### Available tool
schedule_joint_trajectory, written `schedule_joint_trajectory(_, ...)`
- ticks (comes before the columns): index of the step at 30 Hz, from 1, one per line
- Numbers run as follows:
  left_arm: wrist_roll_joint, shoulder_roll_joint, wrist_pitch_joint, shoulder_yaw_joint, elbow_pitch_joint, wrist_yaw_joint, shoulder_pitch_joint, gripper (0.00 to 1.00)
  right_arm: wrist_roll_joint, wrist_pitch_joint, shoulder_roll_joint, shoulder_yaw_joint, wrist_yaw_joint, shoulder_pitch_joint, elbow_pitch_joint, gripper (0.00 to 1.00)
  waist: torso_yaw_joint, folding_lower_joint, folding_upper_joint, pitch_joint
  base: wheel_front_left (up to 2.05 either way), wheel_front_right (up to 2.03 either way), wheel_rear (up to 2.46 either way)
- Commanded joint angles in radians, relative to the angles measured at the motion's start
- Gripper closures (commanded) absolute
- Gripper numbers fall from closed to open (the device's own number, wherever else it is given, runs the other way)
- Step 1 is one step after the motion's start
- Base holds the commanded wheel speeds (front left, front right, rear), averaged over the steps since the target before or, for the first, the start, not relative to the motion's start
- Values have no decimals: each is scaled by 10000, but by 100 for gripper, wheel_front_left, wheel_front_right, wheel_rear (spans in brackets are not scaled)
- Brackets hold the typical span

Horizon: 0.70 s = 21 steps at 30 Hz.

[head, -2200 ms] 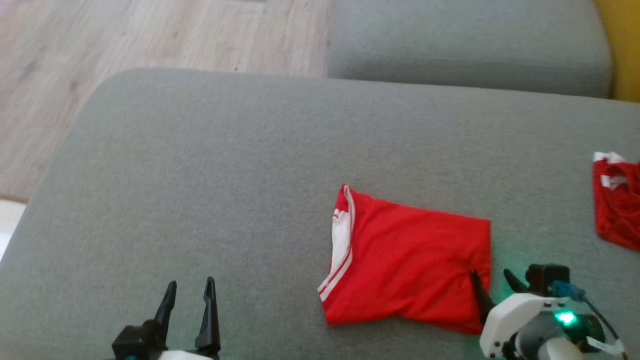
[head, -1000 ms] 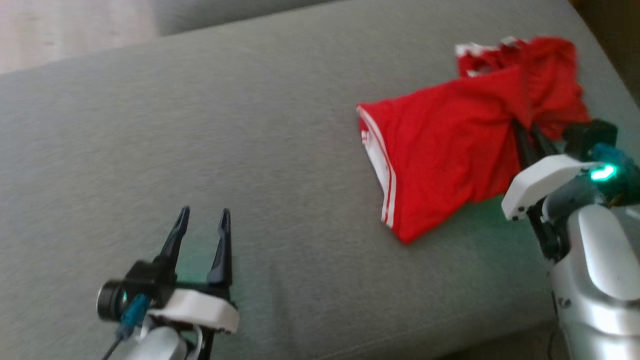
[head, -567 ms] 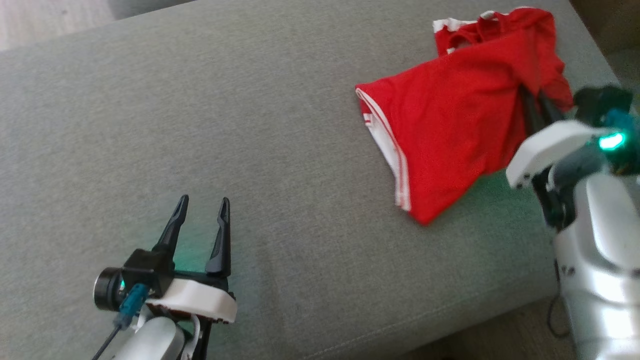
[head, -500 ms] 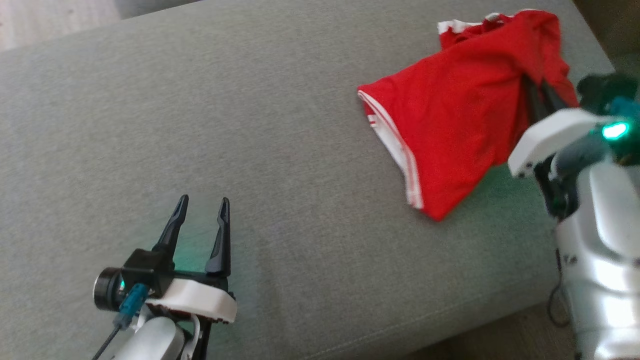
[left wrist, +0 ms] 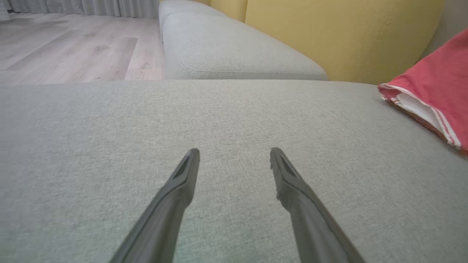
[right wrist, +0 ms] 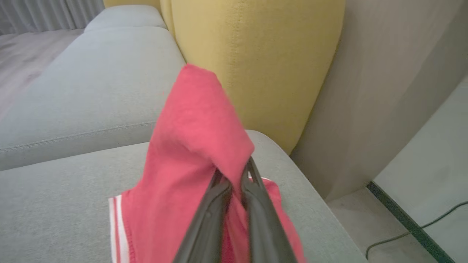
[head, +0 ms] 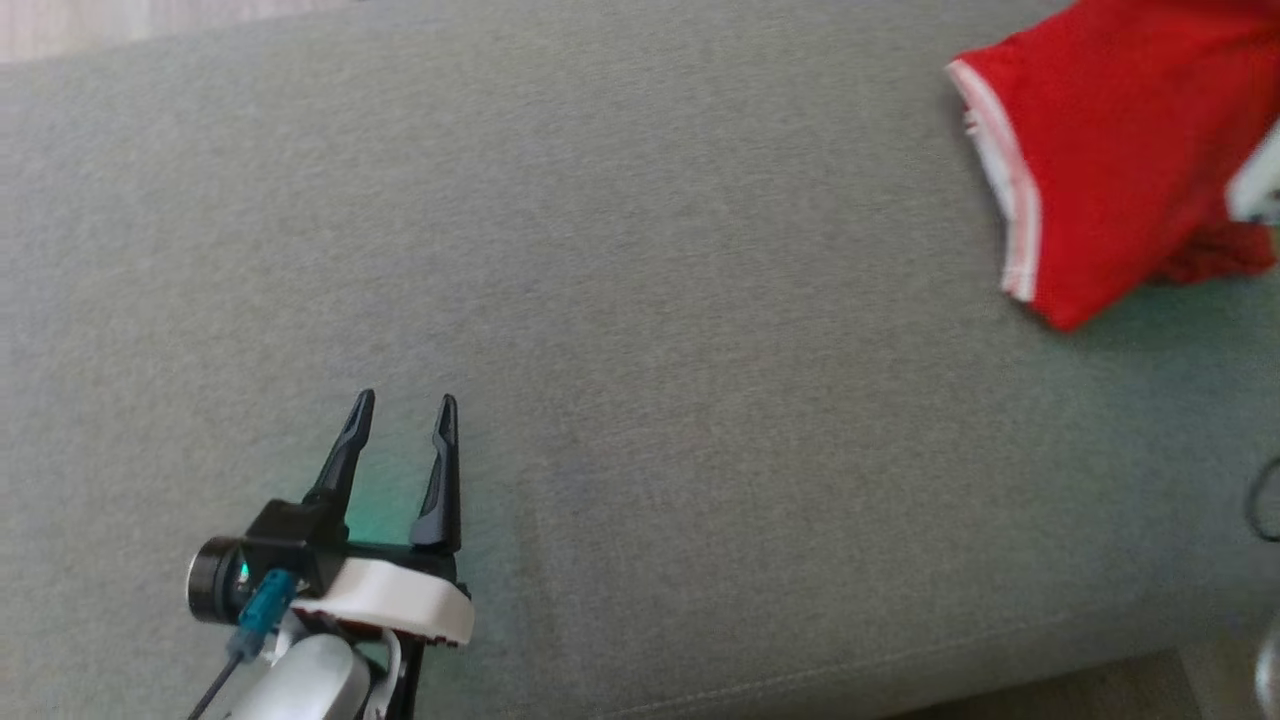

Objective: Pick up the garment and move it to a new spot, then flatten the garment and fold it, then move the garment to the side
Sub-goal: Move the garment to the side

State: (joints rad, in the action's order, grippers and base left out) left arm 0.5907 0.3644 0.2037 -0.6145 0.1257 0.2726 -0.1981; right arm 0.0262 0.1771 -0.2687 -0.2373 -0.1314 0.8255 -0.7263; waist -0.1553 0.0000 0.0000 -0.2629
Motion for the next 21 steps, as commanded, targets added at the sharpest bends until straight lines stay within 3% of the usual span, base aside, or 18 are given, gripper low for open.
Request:
schedule_joint_trajectory(1, 73, 129, 101, 344, -247, 4, -203, 0, -101, 24, -278, -21, 7, 341, 318, 100, 134, 0, 0, -84, 0, 0, 0)
schedule_joint_trajectory(6, 45, 102, 138, 317, -232, 4, -275, 0, -561, 238, -818, -1096, 7, 396, -213, 100, 387, 0, 0, -316, 0, 0, 0)
schedule_joint_trajectory(7, 39, 101, 140, 313, -229, 4, -297, 0, -725, 150, -791, -1417, 7, 394, -254, 9, 422, 0, 0, -355, 0, 0, 0)
schedule_joint_trajectory(8, 34, 100, 141, 304, -223, -5, -322, 0, -922, 114, -754, -1675, 7, 363, -318, 0, 463, 0, 0, -388, 0, 0, 0)
schedule_joint_trajectory(14, 63, 110, 164, 323, -153, 0, -370, 0, -1559, -368, -295, -2234, 7, 288, -482, 0, 534, 0, 0, -420, 0, 0, 0)
schedule_joint_trajectory(21, 106, 199, 209, 425, -154, 68, -329, 0, -1554, -927, 73, -1508, 7, 296, -398, 0, 471, 0, 0, -83, 0, 0, 0)
